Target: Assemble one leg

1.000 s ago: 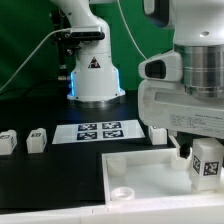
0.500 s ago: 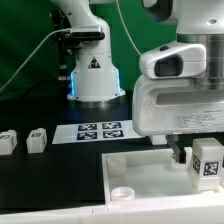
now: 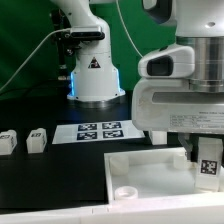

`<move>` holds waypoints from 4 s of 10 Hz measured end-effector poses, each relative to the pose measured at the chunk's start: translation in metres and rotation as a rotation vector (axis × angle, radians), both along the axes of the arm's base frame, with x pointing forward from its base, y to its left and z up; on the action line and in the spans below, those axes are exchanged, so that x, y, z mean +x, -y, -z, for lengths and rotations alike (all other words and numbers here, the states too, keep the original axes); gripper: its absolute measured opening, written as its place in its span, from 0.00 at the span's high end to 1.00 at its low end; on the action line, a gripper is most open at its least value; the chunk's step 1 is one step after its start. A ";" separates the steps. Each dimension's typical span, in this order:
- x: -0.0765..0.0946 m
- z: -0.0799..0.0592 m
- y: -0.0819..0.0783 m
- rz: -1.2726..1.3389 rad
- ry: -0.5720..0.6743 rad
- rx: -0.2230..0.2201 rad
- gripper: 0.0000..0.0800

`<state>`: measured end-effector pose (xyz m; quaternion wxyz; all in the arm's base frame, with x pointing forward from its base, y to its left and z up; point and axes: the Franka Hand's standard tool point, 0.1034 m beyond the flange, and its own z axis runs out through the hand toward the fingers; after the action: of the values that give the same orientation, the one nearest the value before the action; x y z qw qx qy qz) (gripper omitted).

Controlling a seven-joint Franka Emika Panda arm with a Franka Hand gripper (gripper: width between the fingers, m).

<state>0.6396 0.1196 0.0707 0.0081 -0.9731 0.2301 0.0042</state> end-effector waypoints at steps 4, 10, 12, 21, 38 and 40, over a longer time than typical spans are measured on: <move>0.000 0.001 0.005 0.431 -0.014 0.018 0.63; -0.007 0.003 0.011 1.182 -0.063 0.144 0.63; -0.007 0.004 0.010 1.164 -0.062 0.143 0.52; -0.015 0.007 -0.009 0.217 0.014 0.117 0.19; -0.004 0.003 0.007 0.870 0.014 0.120 0.62; -0.006 0.004 0.009 1.129 0.001 0.175 0.62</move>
Offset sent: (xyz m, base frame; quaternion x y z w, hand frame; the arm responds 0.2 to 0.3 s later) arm 0.0072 -0.0020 -0.0078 0.0252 0.0067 0.2367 0.9712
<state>0.6336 0.1110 0.0670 0.0899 -0.6952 0.7130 0.0178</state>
